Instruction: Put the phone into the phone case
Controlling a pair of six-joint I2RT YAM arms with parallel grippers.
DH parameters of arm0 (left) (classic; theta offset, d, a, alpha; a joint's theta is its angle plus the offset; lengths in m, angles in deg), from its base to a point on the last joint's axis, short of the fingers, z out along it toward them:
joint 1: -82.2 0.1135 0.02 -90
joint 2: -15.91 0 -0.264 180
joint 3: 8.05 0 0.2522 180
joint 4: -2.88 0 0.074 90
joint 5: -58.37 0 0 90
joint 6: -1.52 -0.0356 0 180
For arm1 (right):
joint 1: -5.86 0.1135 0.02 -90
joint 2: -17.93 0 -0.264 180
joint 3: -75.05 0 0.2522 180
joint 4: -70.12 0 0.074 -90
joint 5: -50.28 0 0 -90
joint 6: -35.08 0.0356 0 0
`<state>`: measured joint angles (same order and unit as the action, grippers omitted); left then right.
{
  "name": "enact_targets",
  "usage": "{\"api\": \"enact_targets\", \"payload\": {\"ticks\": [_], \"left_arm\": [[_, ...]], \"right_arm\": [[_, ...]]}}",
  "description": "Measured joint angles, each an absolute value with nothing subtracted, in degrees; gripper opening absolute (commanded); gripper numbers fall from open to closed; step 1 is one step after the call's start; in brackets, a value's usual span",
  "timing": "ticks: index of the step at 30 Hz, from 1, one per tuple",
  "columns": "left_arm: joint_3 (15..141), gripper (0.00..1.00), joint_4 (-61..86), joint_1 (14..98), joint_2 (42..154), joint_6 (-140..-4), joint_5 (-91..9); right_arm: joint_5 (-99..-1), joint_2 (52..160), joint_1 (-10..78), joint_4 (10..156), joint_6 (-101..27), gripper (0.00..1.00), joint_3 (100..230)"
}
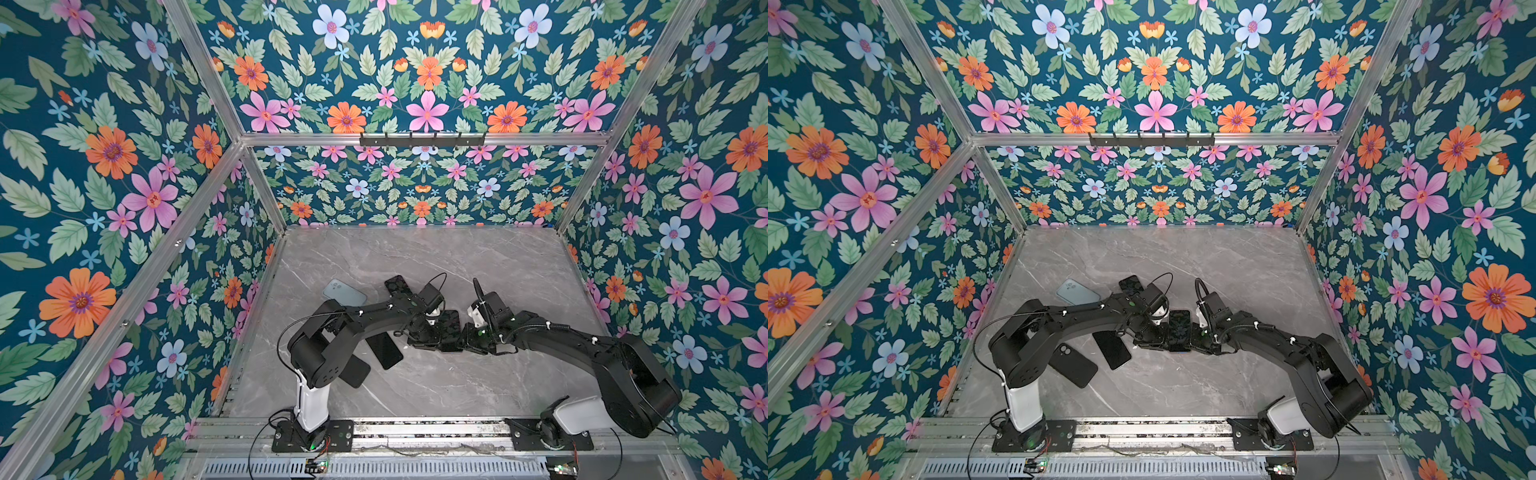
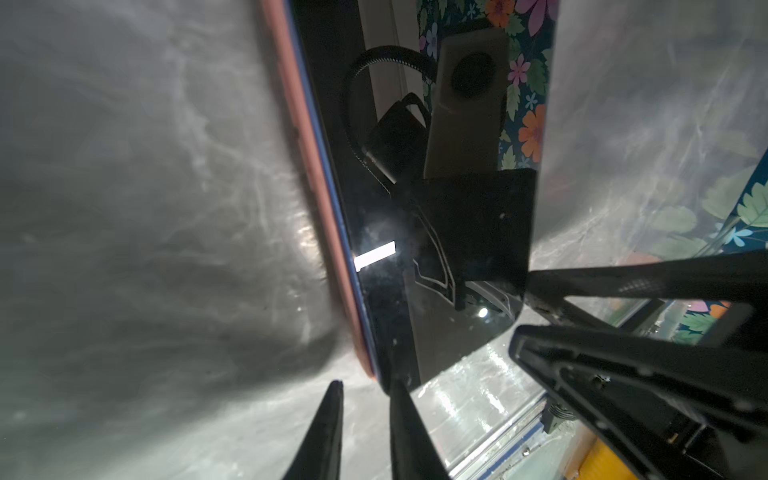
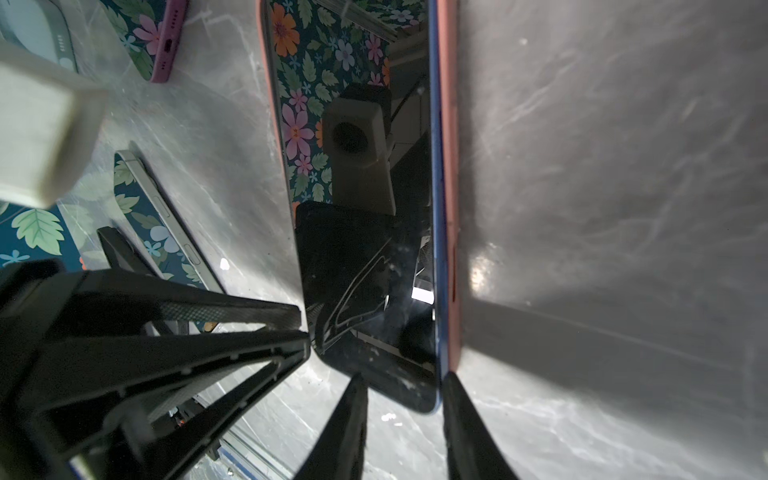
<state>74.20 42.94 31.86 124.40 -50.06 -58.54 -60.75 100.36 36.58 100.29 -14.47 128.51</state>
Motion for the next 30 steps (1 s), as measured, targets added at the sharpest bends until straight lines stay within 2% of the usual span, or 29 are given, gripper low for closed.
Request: {"api": "enact_targets", "payload": {"ticks": [9,30], "left_arm": [[75.18,0.14,42.59,31.7,124.86,-50.04,-58.54],[75.38,0.12,40.89,31.53,126.15,-50.04,-60.25]], "right_arm": [[-61.21,100.42,36.6,99.89,-14.43,0.32,127.9],[-61.39,100.53,36.56,99.28,-14.36,0.32,127.09]]}}
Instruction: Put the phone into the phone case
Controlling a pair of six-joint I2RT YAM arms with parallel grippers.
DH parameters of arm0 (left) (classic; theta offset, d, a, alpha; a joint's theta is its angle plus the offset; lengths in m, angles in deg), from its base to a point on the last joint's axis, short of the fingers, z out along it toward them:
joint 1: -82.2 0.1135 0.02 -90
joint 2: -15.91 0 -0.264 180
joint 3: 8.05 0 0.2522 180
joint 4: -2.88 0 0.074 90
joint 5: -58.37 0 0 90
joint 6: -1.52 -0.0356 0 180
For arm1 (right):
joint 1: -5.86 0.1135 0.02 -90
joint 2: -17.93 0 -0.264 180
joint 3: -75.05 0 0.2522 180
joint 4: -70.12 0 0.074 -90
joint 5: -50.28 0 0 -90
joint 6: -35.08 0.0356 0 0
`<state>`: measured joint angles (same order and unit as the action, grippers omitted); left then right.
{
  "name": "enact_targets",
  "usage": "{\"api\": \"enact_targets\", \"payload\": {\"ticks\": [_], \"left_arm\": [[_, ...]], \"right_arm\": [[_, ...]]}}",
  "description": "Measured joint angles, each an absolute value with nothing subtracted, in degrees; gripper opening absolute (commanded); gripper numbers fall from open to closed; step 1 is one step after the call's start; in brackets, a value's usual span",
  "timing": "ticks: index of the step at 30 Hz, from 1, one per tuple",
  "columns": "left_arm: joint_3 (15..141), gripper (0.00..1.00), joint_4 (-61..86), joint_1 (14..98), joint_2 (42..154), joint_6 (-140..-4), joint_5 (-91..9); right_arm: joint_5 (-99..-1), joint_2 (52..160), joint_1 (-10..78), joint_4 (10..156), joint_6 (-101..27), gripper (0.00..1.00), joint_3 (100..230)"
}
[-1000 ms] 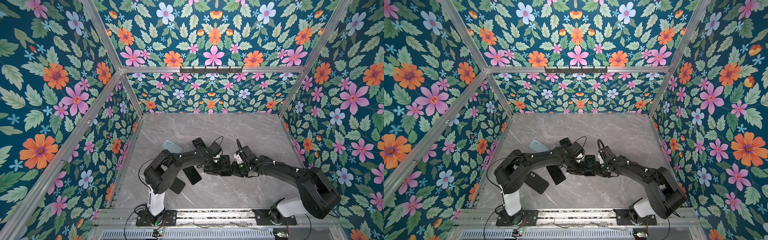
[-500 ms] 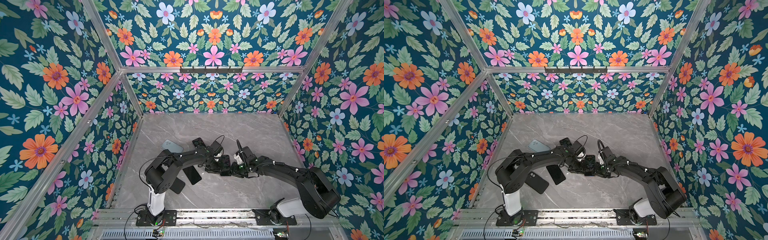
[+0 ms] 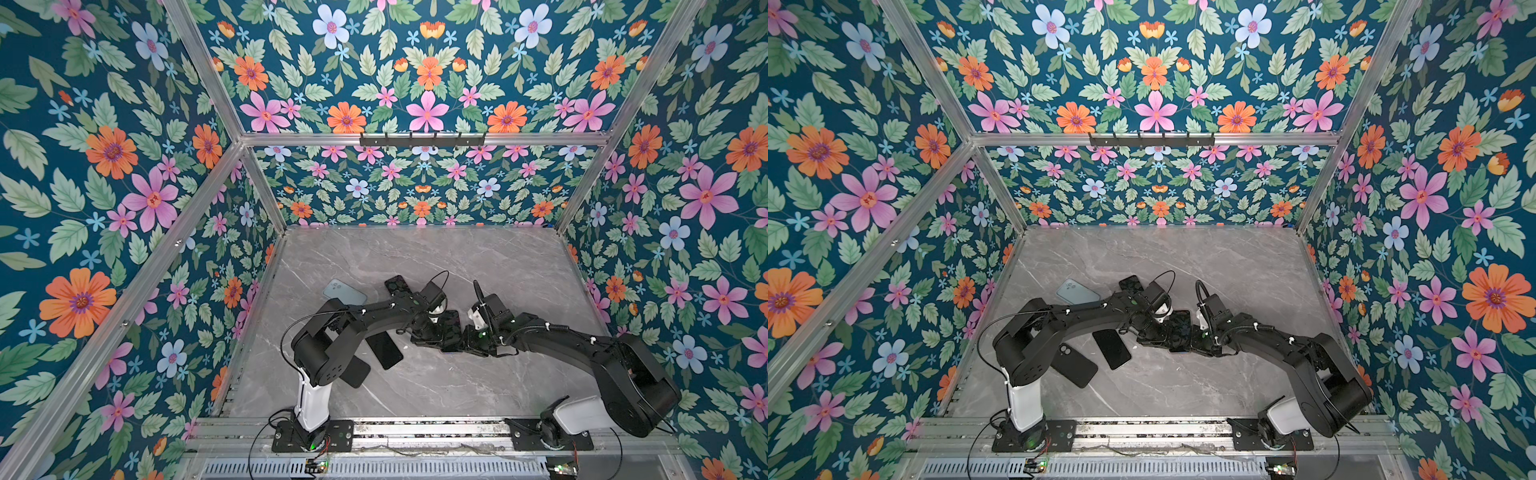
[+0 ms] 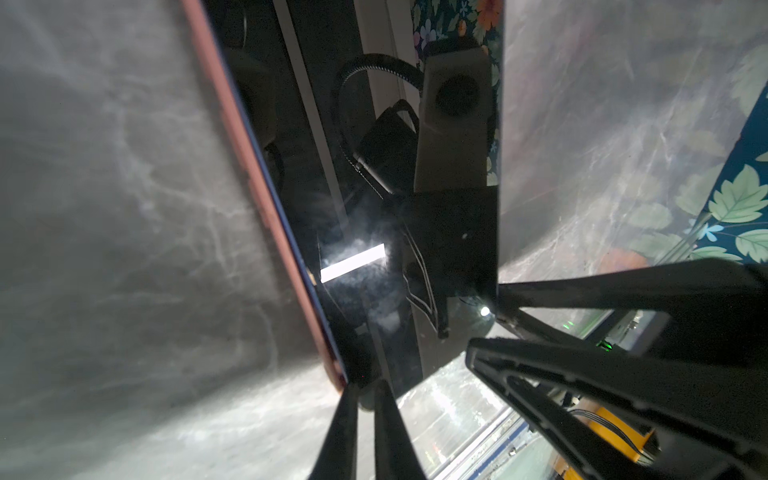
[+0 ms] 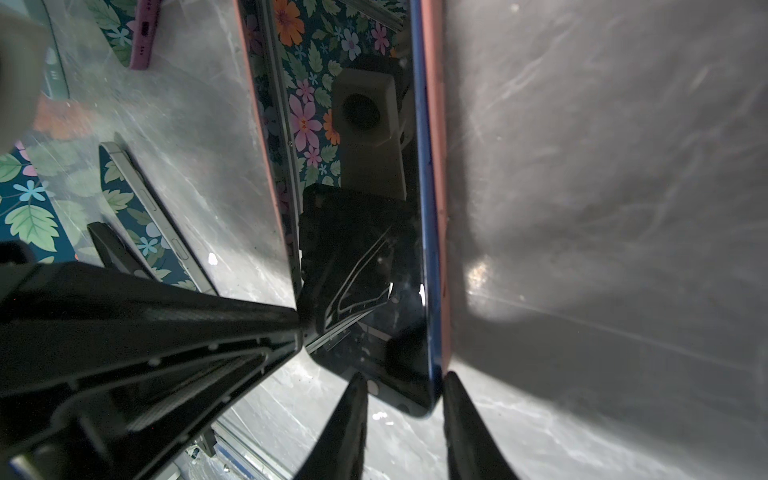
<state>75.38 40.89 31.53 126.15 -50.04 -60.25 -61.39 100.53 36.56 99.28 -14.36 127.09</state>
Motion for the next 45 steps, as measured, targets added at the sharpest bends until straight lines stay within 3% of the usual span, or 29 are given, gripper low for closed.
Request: {"api": "enact_targets", "payload": {"ticks": [14,26,45], "left_arm": [[73.71,0.09,37.94,31.64,126.5,-50.11,-61.8],[75.24,0.32,41.85,32.32,122.58,-50.22,-55.63],[69.74,0.34,35.4,33.56,123.79,-47.73,-59.9]], "right_arm": [[-61.37,99.53,36.58,99.33,-14.12,0.32,126.65],[-57.61,94.92,36.6,103.94,-15.15,0.32,128.23],[-57.61,98.44,36.69,102.39,-15.46,0.25,128.01]]}}
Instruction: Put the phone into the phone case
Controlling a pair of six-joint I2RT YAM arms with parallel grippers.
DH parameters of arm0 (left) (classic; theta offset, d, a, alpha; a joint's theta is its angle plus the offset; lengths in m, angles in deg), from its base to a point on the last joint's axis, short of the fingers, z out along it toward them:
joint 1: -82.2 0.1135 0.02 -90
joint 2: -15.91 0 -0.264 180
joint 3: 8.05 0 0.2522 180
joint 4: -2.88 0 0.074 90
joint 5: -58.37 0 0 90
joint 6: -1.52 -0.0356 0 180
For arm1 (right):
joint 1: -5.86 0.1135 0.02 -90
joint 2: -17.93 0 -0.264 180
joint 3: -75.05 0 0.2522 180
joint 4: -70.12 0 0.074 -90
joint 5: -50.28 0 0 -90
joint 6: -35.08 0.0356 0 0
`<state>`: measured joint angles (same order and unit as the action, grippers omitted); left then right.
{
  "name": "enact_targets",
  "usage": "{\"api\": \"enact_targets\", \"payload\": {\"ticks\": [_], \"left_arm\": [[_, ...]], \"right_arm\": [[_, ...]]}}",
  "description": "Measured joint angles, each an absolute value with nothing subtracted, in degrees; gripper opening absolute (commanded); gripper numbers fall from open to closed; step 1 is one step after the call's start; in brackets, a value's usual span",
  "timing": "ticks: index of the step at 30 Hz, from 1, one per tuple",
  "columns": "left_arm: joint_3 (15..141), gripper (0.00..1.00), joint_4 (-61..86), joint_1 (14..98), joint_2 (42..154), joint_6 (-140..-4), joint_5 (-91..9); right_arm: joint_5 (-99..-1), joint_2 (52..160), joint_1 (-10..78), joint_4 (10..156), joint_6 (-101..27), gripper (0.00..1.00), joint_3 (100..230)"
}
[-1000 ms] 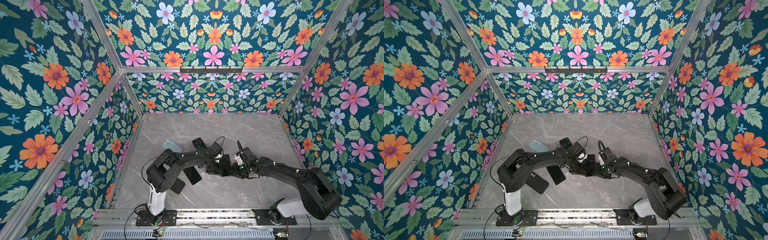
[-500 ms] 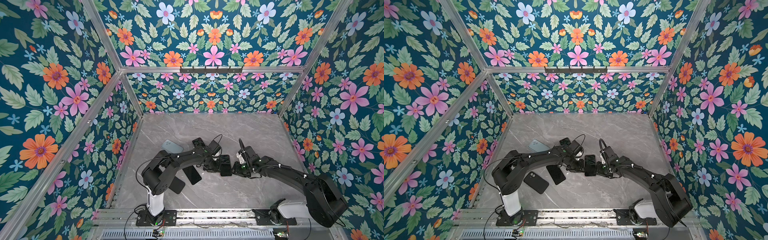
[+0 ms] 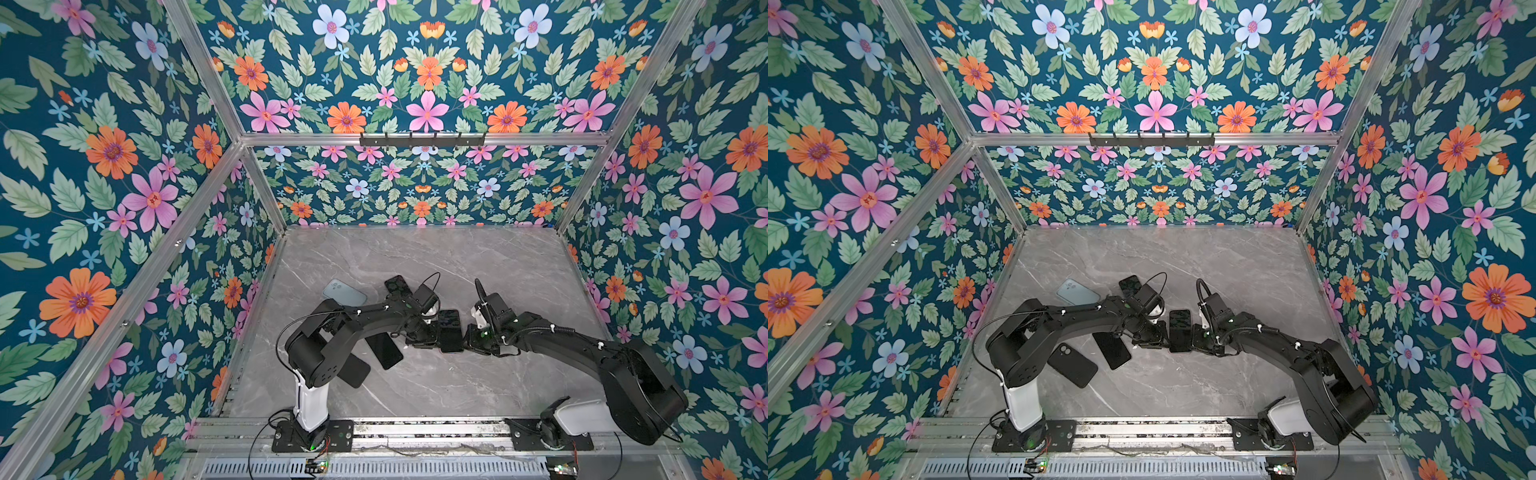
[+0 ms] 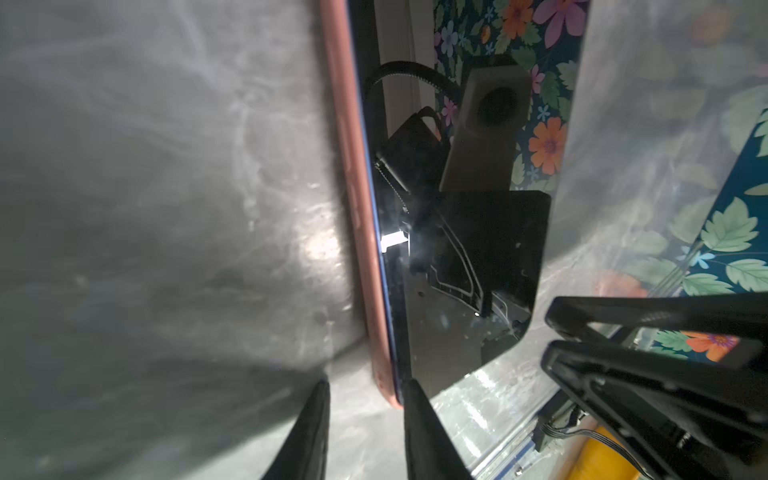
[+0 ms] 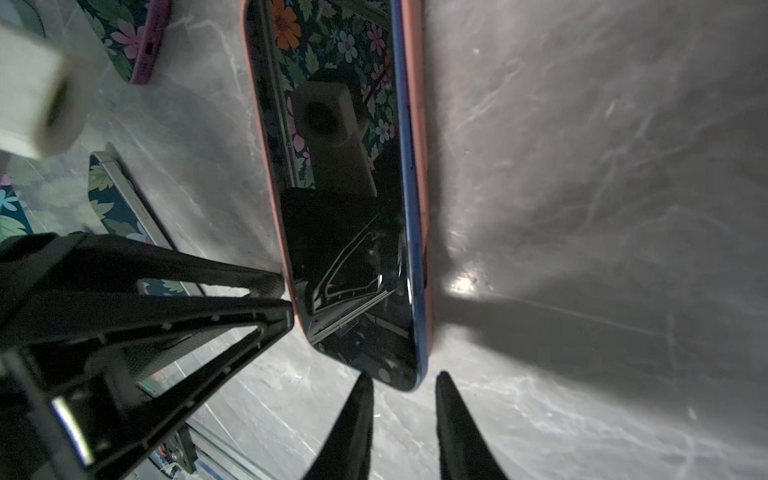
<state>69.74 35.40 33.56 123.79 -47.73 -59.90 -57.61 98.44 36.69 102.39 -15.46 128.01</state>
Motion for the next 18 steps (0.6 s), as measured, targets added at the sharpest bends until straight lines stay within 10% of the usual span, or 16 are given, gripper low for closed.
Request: {"api": "enact_targets", "payload": {"ticks": [18], "left_arm": [[67.55,0.33,28.82,34.09,124.42,-45.41,-63.94]], "right_arm": [[-58.66,101.01,36.69,100.86,-15.46,0.16,128.38]]}}
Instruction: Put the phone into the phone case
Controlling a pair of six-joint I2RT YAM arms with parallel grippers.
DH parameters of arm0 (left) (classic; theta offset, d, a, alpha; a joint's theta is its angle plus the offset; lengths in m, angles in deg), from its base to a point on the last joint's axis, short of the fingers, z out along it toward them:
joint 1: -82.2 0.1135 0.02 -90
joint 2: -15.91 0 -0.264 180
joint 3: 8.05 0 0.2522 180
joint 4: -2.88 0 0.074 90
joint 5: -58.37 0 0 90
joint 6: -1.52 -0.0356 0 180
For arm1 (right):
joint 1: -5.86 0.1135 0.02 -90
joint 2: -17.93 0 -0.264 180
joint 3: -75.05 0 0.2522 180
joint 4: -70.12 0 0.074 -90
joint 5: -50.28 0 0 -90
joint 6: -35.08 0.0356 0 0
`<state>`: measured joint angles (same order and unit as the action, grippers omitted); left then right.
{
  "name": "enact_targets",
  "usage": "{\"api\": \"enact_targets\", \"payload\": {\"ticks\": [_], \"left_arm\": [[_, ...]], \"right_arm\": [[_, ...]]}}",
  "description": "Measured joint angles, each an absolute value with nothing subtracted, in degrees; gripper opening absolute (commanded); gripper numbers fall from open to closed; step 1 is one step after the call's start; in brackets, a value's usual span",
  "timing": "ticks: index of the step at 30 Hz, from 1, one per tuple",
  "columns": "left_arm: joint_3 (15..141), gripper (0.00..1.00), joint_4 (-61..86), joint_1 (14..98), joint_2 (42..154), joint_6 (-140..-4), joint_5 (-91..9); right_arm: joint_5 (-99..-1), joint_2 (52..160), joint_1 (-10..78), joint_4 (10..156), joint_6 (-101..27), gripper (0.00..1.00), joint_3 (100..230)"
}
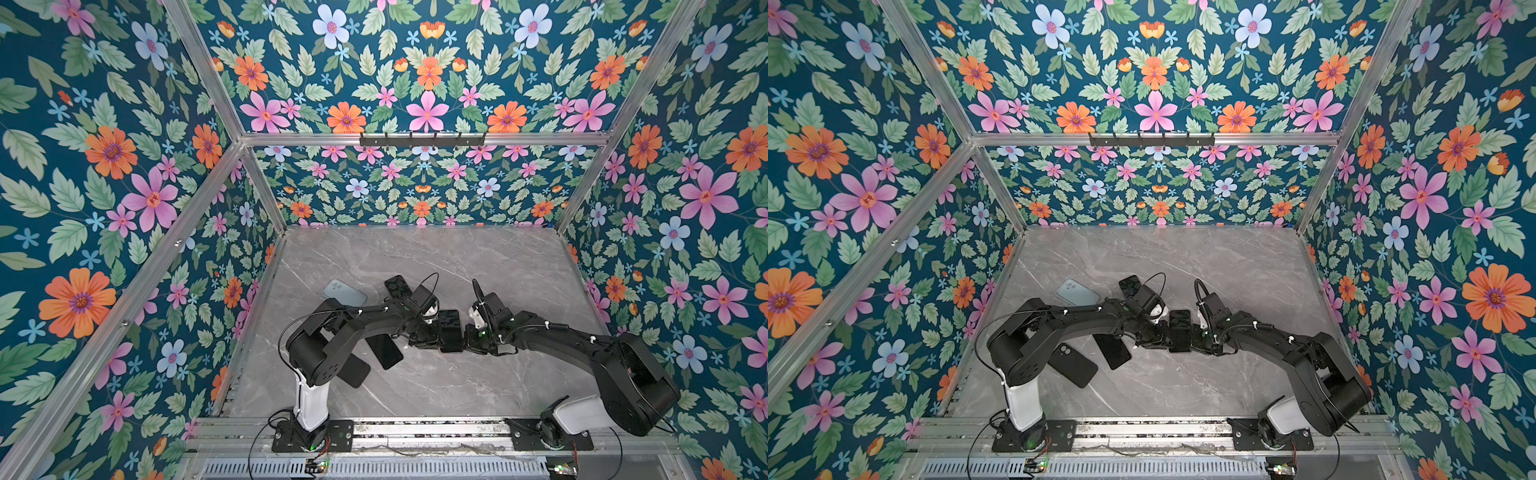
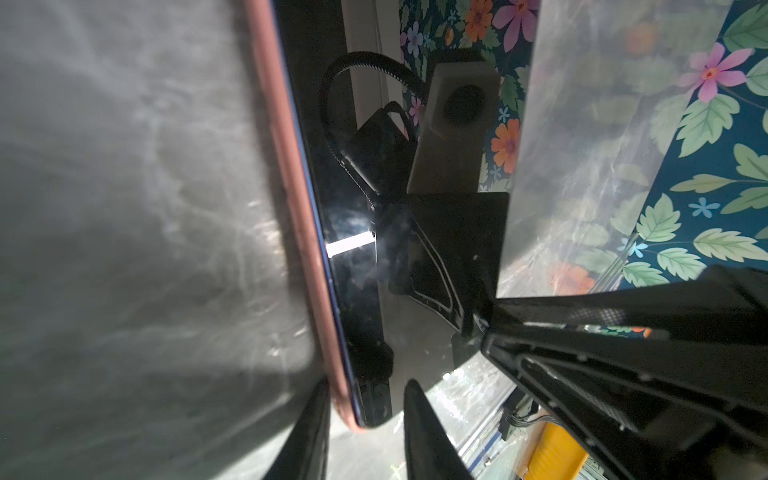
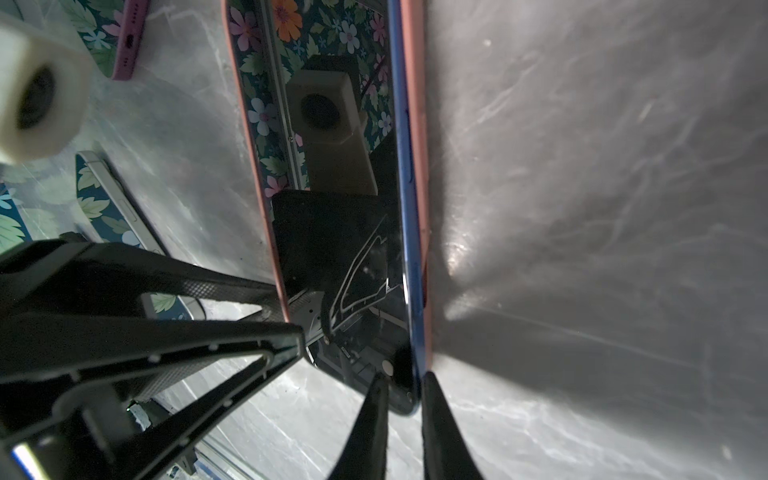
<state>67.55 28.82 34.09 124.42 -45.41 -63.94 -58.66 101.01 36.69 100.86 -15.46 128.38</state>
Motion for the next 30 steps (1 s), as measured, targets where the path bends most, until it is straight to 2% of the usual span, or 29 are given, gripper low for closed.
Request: {"api": "enact_targets", "payload": {"ticks": [30], "left_arm": [[66.22,0.32,26.07,34.26,124.33,-43.46,-65.38]], "right_arm": [[-59.22,102.61,37.52,97.27,-12.92,0.1,126.87]]}}
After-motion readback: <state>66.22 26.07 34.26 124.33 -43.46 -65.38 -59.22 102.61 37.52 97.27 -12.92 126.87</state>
